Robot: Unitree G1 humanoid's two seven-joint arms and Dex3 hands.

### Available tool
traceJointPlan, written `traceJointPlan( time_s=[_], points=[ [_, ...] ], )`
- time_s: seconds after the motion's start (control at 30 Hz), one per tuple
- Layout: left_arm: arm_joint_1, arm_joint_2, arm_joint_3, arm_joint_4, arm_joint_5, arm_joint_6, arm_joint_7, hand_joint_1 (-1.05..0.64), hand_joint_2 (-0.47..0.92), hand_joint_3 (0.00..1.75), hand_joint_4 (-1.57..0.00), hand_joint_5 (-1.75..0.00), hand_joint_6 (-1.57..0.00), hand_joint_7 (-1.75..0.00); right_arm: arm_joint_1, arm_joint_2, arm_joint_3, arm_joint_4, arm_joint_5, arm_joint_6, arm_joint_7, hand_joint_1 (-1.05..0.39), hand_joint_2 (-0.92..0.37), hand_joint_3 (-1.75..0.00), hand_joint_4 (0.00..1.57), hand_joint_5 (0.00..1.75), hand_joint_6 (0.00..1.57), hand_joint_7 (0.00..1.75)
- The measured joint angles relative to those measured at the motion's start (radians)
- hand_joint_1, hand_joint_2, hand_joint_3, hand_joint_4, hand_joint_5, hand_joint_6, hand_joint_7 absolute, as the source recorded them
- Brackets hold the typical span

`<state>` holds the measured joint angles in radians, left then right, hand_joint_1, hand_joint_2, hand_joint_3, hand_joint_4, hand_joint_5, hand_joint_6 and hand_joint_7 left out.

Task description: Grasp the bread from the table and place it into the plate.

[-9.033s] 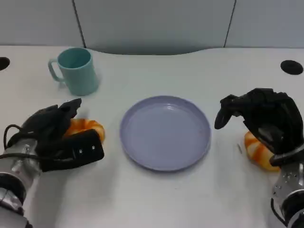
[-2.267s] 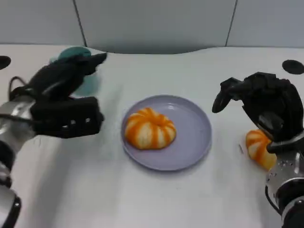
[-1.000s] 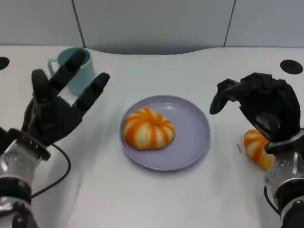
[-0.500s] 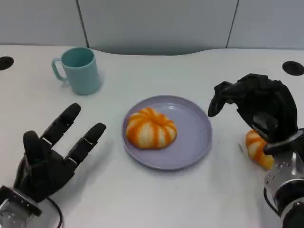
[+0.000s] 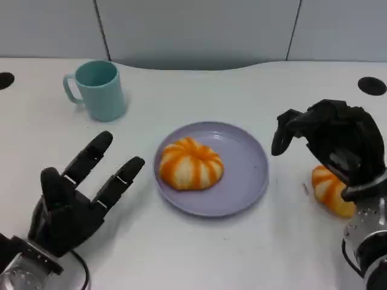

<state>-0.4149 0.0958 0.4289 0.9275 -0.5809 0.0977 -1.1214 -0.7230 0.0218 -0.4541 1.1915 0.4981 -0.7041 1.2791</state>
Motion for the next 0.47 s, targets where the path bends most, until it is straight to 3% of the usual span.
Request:
traceJointPlan(
  time_s=[0.1,0.47],
  points=[
    [0.0,-0.01,-0.002,-0.003,0.0,-0.001,0.0,-1.05,0.92,0.46,0.0,-0.58,-0.12,-0.2,0.0,-0.012,-0.002,0.0,0.001,0.005,0.013,-0.49,-0.9,0.0,0.7,1.4,0.98,0.38],
    [0.001,-0.041,-0.007,-0.009,0.0,-0.02,0.018,-1.05,0.92,0.46,0.0,-0.62,-0.1,-0.23,0.002,-0.032,-0.026,0.001,0.003,0.003,0.033,-0.5,-0.92,-0.03,0.68,1.38,0.99,0.39]
  ],
)
